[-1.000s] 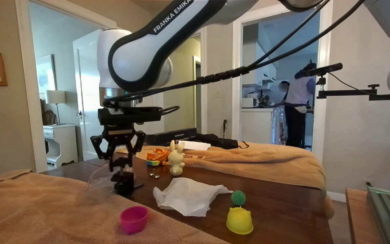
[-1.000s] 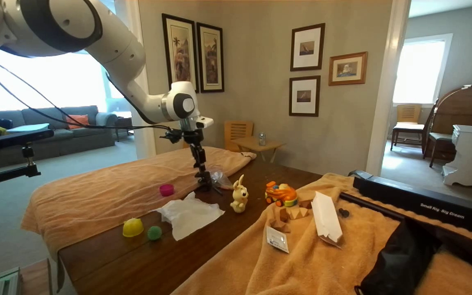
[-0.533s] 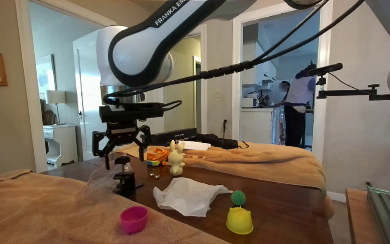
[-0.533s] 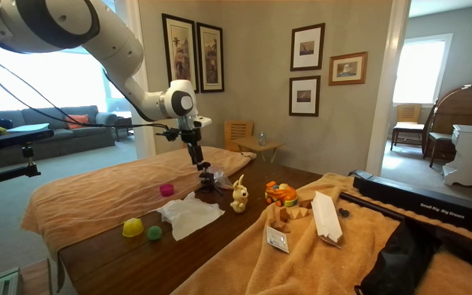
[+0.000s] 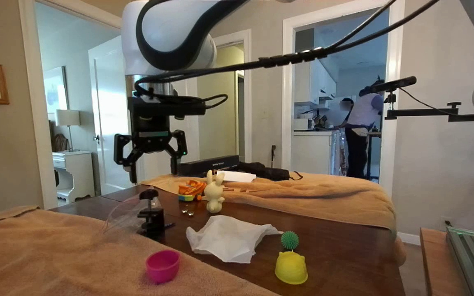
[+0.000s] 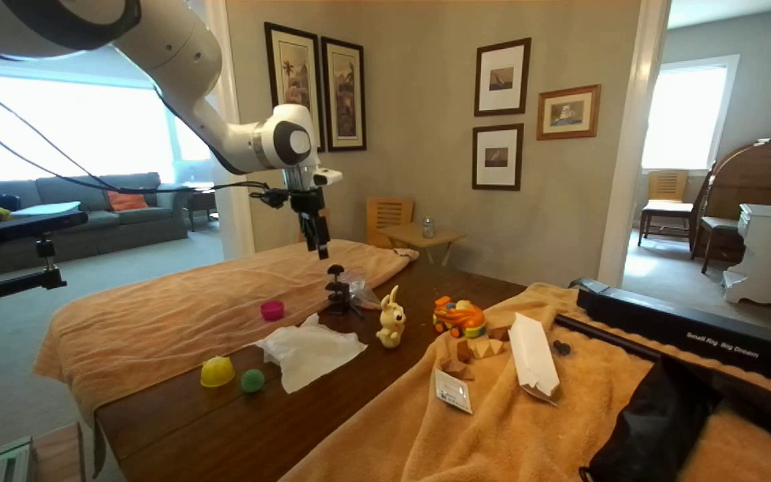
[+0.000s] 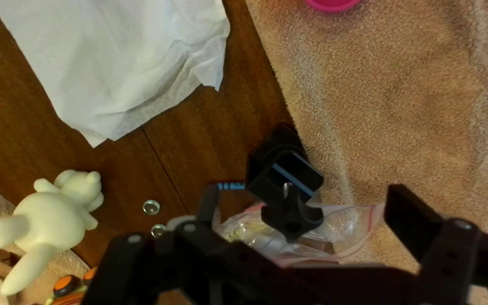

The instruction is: Turn the black object to the left slightly

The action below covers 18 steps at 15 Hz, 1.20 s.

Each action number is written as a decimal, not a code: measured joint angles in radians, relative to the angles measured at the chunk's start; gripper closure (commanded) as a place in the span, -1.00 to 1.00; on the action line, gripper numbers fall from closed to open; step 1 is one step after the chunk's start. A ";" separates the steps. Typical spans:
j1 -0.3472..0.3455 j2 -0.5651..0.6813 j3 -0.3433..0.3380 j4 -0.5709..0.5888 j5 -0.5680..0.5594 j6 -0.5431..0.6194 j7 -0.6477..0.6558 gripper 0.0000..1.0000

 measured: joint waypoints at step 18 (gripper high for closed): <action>-0.221 -0.382 0.069 -0.324 0.139 -0.043 -0.410 -1.00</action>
